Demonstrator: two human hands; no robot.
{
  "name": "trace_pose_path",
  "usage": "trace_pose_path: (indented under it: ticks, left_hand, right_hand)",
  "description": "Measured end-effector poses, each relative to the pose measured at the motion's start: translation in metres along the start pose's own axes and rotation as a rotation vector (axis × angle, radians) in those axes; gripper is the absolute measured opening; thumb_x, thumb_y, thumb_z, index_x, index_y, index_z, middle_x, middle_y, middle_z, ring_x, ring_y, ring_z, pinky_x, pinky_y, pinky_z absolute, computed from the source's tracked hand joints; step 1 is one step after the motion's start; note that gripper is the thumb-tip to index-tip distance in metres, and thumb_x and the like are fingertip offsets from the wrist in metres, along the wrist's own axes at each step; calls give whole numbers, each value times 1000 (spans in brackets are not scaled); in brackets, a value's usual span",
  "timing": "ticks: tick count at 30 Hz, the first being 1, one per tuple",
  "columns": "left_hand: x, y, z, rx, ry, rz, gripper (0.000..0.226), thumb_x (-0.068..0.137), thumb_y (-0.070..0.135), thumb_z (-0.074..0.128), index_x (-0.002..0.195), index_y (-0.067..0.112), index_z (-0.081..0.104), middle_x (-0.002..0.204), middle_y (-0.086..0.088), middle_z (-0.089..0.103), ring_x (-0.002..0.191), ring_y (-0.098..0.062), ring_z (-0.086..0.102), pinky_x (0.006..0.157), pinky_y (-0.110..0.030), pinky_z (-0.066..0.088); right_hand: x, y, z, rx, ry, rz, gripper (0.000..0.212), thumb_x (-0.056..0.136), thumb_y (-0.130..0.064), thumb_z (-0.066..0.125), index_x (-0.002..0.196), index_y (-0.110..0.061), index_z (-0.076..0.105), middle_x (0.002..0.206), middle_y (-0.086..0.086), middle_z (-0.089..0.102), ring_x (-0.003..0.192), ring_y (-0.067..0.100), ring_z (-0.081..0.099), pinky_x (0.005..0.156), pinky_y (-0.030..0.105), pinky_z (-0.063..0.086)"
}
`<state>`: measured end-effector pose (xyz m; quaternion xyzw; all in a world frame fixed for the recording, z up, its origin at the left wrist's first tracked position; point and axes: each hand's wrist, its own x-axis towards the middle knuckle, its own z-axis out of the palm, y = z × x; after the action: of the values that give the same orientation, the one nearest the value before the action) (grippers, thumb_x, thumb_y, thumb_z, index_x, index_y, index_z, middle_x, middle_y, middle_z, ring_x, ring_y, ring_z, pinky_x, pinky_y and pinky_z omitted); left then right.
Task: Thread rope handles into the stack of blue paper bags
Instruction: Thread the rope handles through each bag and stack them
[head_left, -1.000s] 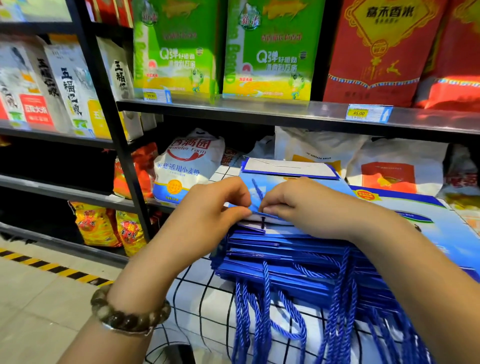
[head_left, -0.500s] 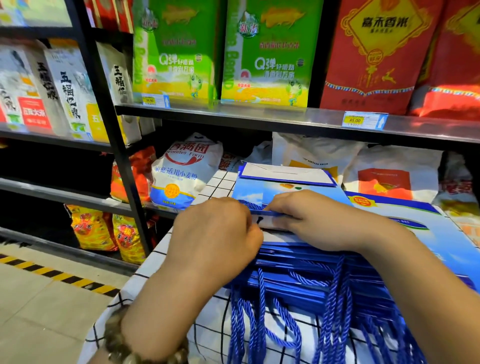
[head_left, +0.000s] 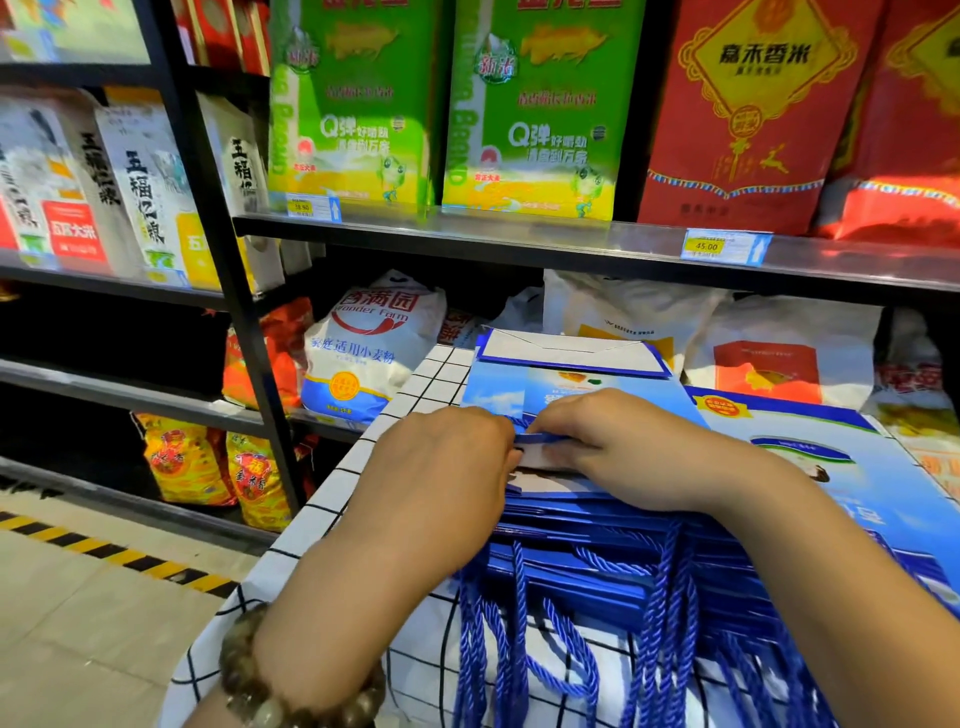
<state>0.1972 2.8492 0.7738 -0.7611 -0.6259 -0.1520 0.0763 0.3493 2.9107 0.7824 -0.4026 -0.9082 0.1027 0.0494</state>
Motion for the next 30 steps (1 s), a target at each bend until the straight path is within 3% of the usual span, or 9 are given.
trace_pose_path:
  ticks: [6,11,15,19,22,25,30]
  left_hand:
    - [-2,-6,-6,12,-85,84,16,99,34,32,85,27,33,102,3,55,94,-22,53,66,-29,31]
    - [-3,-16,-9,-51,-49,133,20,97,38,33,83,24,39,84,5,45,81,-16,45,67,-30,33]
    - [-6,-18,-1,-172,47,57,20,89,43,48,82,25,52,91,8,61,89,-12,55,74,-29,40]
    - [-8,-18,4,-310,74,-48,22,83,36,63,77,25,44,86,9,65,89,-14,60,75,-33,46]
    - [-7,-18,4,-308,86,-18,13,85,36,60,95,29,57,94,13,67,93,-9,60,79,-29,46]
    - [-6,-20,7,-265,86,4,13,87,38,56,94,30,64,93,12,67,90,-8,58,78,-28,45]
    - [-7,-19,8,-282,77,-10,13,88,37,56,89,29,65,89,12,66,86,-8,56,74,-27,42]
  right_hand:
    - [0,3,-1,73,-32,22,14,96,-27,45,98,-22,58,99,-2,60,91,18,52,86,38,44]
    - [-3,5,-3,204,-49,42,10,93,-31,49,92,-24,56,89,-7,58,82,11,50,78,27,42]
    - [-6,4,-3,497,29,97,25,91,-35,48,79,-18,62,76,-4,54,72,8,47,73,26,39]
    - [-6,4,-1,393,1,173,27,93,-32,48,82,-11,61,77,1,53,73,11,45,75,31,40]
    - [-4,3,-2,319,-6,191,30,95,-34,42,73,-18,53,72,-4,49,70,10,43,70,25,37]
    - [-1,4,-2,283,40,223,34,97,-33,37,68,-20,48,70,-7,47,65,5,42,63,14,33]
    - [0,9,1,357,119,308,36,98,-33,36,68,-15,45,63,-4,48,52,4,45,52,19,34]
